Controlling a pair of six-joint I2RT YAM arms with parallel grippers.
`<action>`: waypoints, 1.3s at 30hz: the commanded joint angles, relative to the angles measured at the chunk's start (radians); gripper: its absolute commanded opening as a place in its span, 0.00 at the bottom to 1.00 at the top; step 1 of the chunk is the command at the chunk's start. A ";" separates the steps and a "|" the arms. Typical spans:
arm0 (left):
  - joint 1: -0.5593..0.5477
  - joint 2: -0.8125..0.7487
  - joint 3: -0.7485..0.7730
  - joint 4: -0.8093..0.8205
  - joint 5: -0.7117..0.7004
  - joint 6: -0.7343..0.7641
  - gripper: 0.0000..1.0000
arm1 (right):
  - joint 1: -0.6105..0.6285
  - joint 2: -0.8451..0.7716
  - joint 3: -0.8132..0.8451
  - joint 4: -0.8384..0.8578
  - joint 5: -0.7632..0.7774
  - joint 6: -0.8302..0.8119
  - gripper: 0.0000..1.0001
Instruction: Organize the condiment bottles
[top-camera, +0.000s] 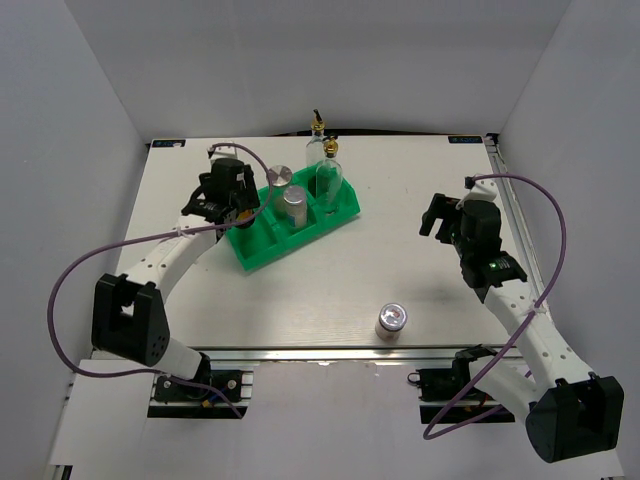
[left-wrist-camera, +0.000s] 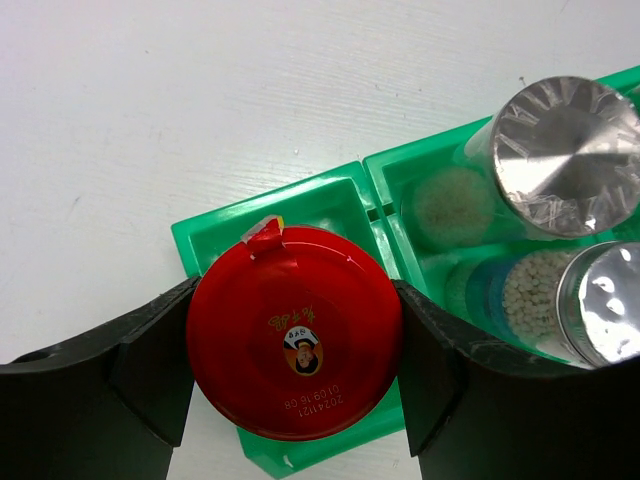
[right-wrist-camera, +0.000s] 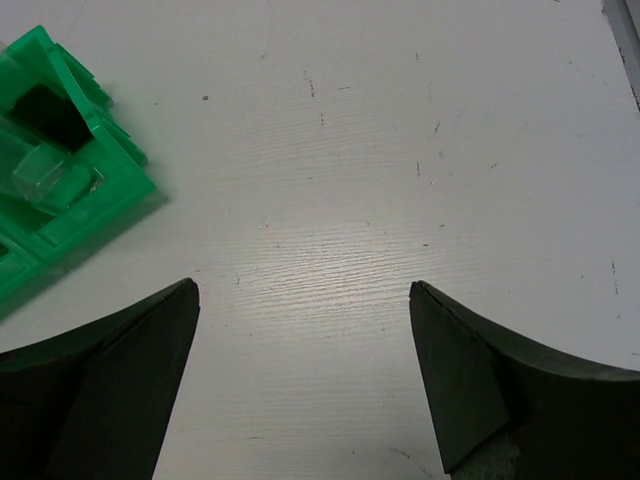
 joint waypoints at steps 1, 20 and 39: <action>0.015 -0.013 0.064 0.135 0.046 -0.003 0.00 | -0.005 0.003 0.001 0.033 0.023 -0.010 0.89; 0.054 0.148 0.110 0.131 0.057 0.003 0.34 | -0.005 0.029 0.019 -0.001 -0.050 -0.032 0.89; 0.057 0.056 0.084 0.098 0.072 0.018 0.98 | 0.209 -0.088 0.039 -0.224 -0.198 -0.027 0.89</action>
